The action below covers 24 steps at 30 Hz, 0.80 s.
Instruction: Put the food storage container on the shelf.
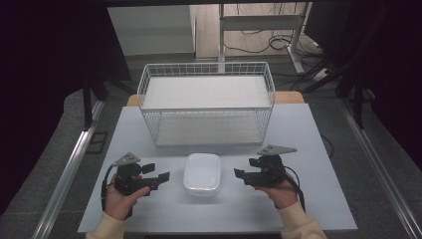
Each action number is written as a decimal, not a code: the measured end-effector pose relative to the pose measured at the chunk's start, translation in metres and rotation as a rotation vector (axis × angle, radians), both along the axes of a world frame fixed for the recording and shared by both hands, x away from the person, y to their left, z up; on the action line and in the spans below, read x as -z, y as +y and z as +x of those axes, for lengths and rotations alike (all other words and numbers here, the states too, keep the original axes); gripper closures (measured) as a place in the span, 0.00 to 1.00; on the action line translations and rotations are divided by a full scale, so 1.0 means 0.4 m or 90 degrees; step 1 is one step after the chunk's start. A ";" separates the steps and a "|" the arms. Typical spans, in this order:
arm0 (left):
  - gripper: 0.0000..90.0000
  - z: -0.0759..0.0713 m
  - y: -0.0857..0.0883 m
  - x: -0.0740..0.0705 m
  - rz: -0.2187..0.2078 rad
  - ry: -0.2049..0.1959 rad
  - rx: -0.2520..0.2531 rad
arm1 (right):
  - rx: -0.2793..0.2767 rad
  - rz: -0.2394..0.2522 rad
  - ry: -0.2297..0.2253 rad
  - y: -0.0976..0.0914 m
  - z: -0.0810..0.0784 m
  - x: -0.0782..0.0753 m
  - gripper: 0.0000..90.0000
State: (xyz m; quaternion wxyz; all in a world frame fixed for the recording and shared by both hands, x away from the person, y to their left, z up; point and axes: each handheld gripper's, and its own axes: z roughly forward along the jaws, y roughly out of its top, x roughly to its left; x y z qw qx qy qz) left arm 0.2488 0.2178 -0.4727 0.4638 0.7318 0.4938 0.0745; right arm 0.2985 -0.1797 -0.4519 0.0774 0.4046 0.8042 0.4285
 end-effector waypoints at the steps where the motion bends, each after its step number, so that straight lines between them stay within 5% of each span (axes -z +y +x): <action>1: 0.27 0.000 -0.001 -0.002 0.000 -0.001 0.000 | 0.001 0.005 0.002 0.002 0.000 0.001 0.31; 9: 0.30 0.012 -0.027 -0.006 0.001 0.010 0.013 | 0.006 0.037 0.008 0.026 -0.001 0.015 0.33; 24: 0.33 0.076 -0.044 0.020 -0.093 0.107 0.010 | -0.001 0.071 0.053 0.078 0.006 0.041 0.41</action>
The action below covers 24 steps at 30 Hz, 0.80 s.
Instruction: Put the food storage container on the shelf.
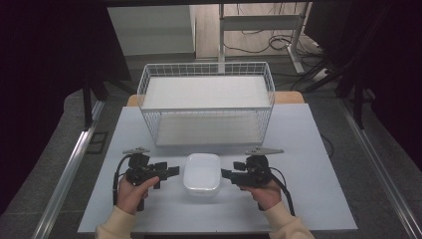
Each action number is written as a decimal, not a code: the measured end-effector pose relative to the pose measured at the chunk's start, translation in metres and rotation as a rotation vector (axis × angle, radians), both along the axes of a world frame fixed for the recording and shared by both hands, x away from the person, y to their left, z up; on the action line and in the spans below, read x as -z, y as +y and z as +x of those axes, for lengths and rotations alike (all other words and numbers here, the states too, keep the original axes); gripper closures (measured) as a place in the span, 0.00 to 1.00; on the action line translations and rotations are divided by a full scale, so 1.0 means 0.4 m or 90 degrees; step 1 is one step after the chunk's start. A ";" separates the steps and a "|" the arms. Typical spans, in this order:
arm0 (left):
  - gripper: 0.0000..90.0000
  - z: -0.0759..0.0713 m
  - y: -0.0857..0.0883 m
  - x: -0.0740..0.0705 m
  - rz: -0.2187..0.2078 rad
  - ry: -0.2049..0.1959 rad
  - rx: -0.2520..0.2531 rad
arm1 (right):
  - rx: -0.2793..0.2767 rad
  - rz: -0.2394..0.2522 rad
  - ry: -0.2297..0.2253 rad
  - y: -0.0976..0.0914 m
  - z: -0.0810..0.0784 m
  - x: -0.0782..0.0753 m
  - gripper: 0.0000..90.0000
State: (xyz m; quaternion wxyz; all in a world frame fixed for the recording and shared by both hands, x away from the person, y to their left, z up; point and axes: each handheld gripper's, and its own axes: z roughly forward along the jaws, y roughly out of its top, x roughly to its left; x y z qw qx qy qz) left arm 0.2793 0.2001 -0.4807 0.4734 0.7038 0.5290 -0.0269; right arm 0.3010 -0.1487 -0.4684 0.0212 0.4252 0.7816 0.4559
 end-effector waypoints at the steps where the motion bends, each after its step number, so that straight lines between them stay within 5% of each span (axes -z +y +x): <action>1: 0.34 0.002 -0.002 0.003 -0.004 0.006 0.001 | 0.001 0.002 0.005 0.005 0.001 0.004 0.41; 7: 0.36 0.020 -0.013 0.025 -0.039 0.036 0.018 | 0.002 -0.006 0.032 0.030 0.009 0.031 0.43; 24: 0.47 0.055 -0.045 0.071 -0.072 0.090 0.043 | 0.017 0.030 0.083 0.060 0.032 0.073 0.49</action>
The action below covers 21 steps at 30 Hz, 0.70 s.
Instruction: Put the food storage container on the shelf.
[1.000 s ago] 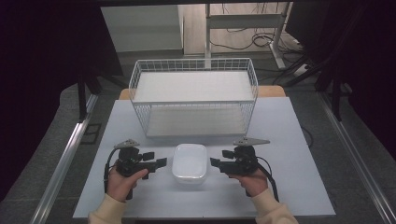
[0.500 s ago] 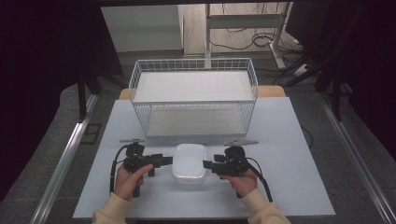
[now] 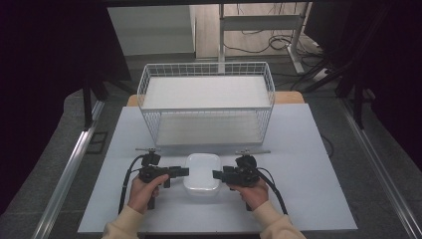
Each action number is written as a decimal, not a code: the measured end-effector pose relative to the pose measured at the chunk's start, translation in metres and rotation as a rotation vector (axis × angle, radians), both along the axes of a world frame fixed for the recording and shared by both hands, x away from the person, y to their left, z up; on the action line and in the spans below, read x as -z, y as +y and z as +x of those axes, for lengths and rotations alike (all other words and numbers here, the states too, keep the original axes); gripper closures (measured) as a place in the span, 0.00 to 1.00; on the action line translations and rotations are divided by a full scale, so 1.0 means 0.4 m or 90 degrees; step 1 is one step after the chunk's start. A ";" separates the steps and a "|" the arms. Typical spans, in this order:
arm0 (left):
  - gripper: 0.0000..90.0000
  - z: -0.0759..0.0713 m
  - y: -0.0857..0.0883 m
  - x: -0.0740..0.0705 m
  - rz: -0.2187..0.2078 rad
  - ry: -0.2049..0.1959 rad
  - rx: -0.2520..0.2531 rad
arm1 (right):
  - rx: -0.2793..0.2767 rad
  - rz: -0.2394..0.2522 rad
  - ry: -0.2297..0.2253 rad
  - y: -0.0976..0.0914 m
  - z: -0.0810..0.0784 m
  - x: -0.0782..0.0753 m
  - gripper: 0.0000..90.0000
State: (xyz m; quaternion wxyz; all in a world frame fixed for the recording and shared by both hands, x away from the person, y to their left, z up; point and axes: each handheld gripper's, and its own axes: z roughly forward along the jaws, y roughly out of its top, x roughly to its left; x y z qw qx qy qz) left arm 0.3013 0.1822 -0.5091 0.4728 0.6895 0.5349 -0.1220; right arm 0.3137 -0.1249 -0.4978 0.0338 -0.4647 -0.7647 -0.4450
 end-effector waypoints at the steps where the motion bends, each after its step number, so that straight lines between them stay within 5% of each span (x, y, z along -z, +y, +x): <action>1: 0.48 0.001 0.000 0.002 -0.003 0.002 0.006 | -0.001 0.002 0.002 0.000 0.000 0.001 0.50; 6: 0.56 0.005 -0.009 0.010 -0.029 0.017 0.017 | 0.001 0.027 0.019 -0.001 -0.001 0.004 0.59; 10: 0.69 0.001 -0.005 0.007 -0.013 0.017 0.009 | 0.015 0.054 0.052 -0.012 0.002 0.007 0.66; 15: 0.78 -0.009 0.016 0.009 -0.054 0.018 0.003 | 0.023 0.108 0.093 -0.034 -0.004 0.008 0.76; 21: 0.82 -0.032 0.018 -0.007 -0.045 0.002 0.009 | 0.008 0.129 0.107 -0.047 -0.016 0.001 0.82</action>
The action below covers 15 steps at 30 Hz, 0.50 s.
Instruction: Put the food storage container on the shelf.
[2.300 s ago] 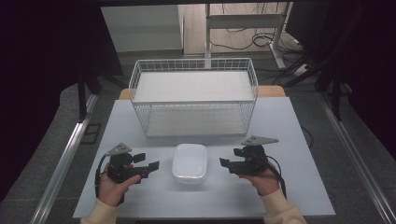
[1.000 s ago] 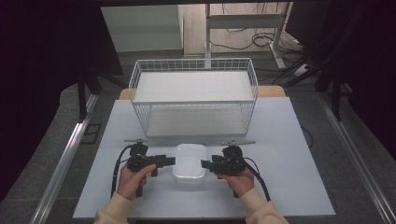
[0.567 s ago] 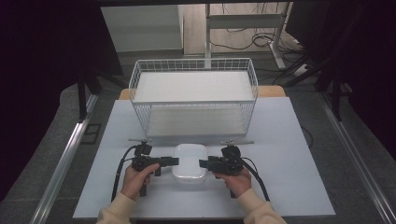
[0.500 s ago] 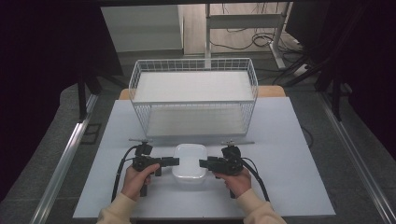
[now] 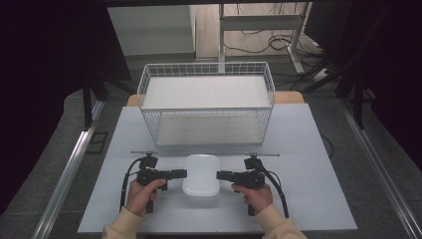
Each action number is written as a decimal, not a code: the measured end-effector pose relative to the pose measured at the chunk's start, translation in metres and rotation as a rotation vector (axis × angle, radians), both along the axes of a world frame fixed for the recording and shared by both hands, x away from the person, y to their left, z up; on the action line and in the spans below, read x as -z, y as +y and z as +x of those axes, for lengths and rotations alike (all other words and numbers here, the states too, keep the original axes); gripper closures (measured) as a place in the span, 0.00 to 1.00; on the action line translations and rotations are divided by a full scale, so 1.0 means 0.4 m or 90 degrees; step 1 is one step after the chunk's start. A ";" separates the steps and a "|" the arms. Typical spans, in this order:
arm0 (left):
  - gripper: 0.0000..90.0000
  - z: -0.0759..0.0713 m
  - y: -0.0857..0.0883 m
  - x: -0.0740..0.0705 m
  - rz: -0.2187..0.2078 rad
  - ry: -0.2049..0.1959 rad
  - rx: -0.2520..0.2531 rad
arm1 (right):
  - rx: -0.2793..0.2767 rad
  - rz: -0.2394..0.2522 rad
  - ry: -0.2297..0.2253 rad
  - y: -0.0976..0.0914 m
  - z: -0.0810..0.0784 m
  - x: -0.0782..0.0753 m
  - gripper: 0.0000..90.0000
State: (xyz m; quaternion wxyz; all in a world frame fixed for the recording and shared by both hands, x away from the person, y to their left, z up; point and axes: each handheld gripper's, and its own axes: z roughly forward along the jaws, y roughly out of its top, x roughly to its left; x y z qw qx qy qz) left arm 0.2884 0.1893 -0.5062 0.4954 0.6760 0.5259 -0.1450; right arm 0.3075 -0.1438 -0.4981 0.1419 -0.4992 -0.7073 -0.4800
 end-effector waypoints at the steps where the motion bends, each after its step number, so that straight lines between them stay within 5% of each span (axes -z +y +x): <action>1: 0.83 -0.003 0.001 -0.002 0.000 -0.002 -0.001 | -0.002 0.007 0.003 -0.002 -0.001 -0.001 0.84; 15: 0.88 -0.034 0.004 -0.022 0.006 -0.035 0.006 | -0.026 0.013 -0.017 -0.012 -0.016 -0.013 0.89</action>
